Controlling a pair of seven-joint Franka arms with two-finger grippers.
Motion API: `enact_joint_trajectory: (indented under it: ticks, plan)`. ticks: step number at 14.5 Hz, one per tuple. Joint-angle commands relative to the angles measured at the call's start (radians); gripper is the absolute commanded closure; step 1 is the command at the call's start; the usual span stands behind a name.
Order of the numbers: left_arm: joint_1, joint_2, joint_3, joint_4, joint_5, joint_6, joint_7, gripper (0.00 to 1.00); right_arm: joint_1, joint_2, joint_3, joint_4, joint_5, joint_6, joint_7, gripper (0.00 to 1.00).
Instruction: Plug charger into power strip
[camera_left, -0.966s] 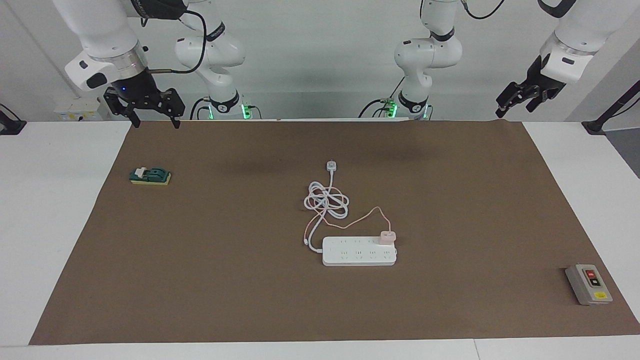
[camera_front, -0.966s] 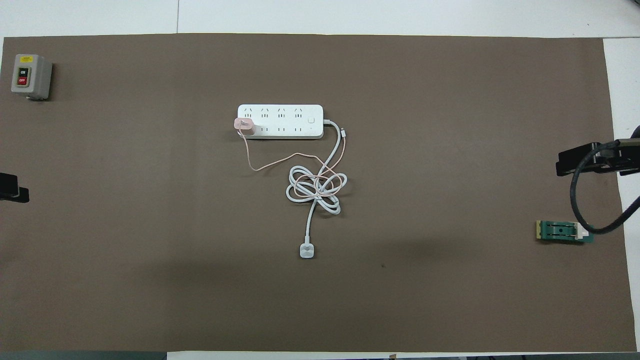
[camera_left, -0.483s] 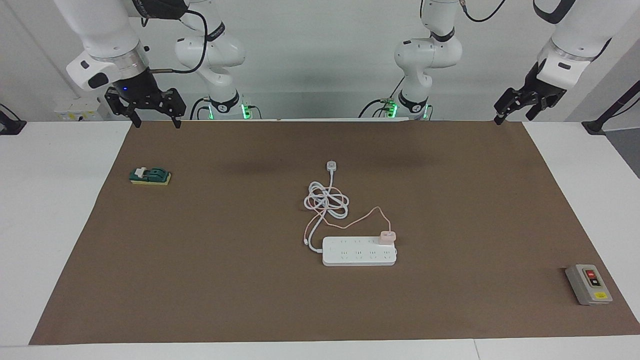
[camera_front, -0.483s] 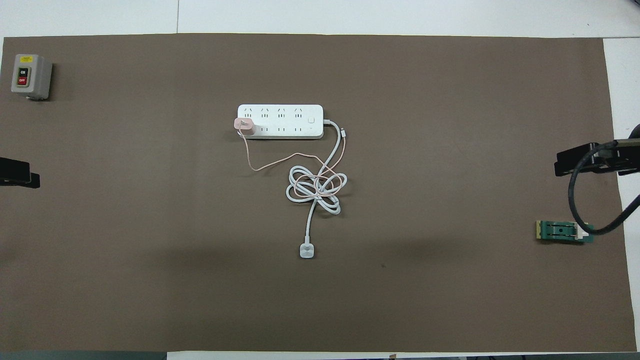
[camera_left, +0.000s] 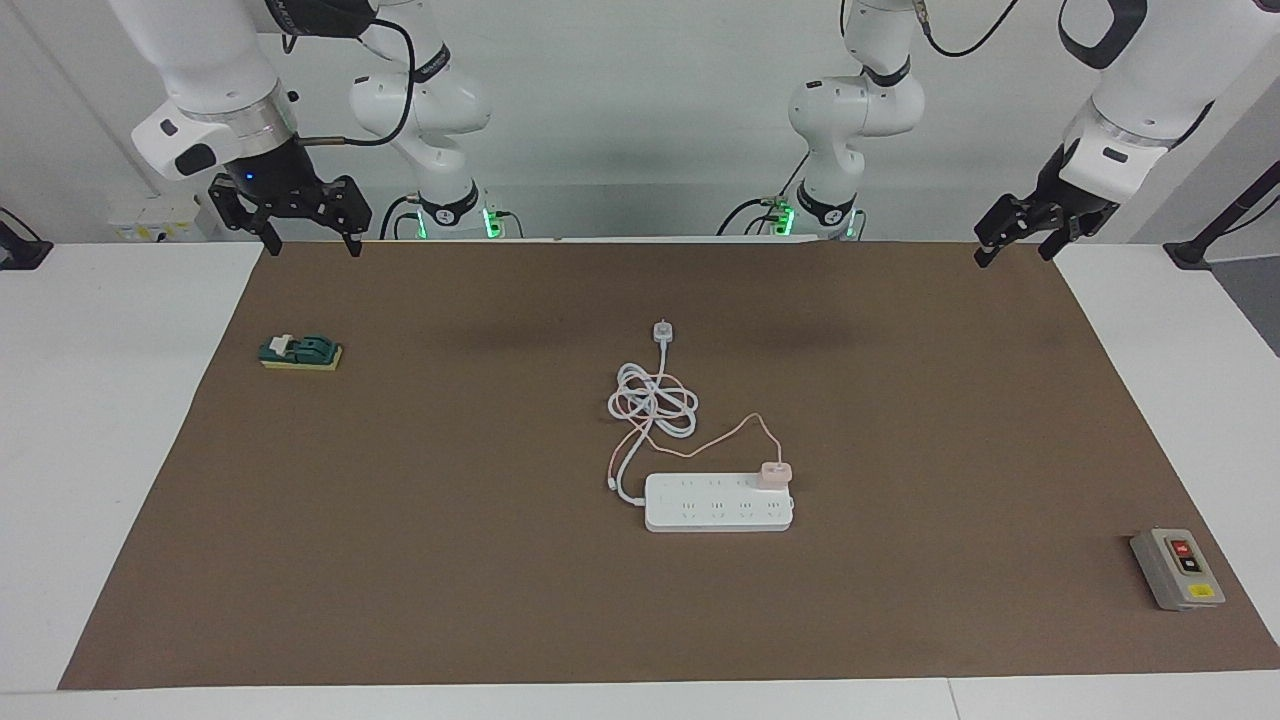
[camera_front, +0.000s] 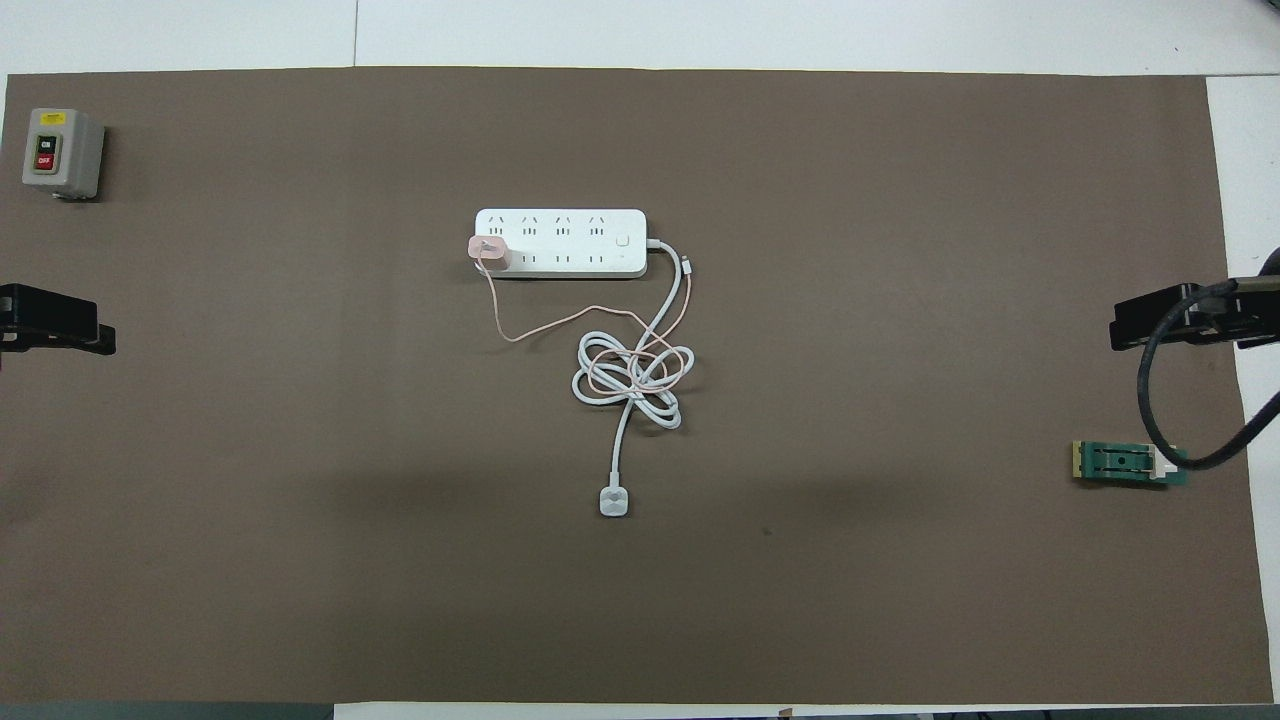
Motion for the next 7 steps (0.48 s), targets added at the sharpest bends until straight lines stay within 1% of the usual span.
enact_joint_trajectory:
  ticks: [1,7]
  plan:
    - [-0.007,0.047,0.010,0.045,-0.004,-0.018,0.014,0.00,-0.003,-0.015,0.003,-0.012,0.016,0.014,0.005,0.00]
    - [-0.009,0.032,0.010,0.035,-0.005,-0.027,0.017,0.00,-0.003,-0.015,0.003,-0.012,0.016,0.012,0.003,0.00]
